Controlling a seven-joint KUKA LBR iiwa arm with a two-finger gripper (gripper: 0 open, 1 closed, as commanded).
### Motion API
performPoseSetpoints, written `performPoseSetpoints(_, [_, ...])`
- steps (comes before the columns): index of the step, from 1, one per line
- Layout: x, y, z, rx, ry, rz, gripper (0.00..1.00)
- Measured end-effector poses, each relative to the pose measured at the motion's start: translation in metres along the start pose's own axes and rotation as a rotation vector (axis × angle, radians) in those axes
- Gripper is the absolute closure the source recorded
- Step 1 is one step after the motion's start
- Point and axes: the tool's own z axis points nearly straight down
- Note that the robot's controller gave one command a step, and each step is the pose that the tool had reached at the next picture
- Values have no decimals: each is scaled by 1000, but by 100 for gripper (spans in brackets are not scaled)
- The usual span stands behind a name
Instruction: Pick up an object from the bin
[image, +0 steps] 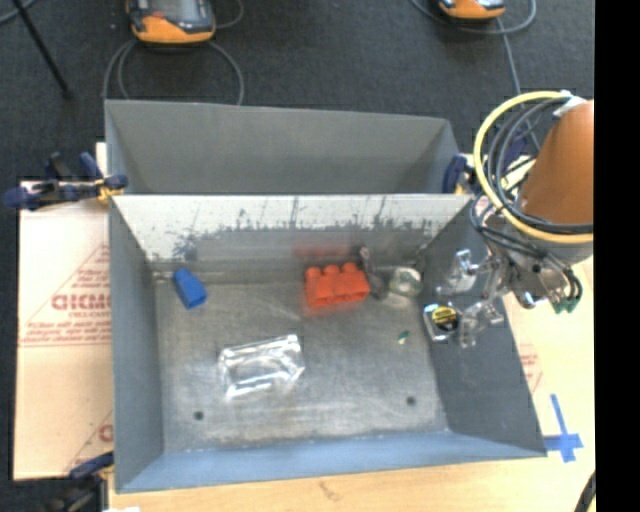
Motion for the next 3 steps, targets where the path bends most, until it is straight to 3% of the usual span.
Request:
performPoseSetpoints(1, [1,1,3,-4,5,1,0])
performPoseSetpoints(2, [-9,52,160,-9,13,44,0])
performPoseSetpoints(3, [-31,3,191,-3,1,-47,0])
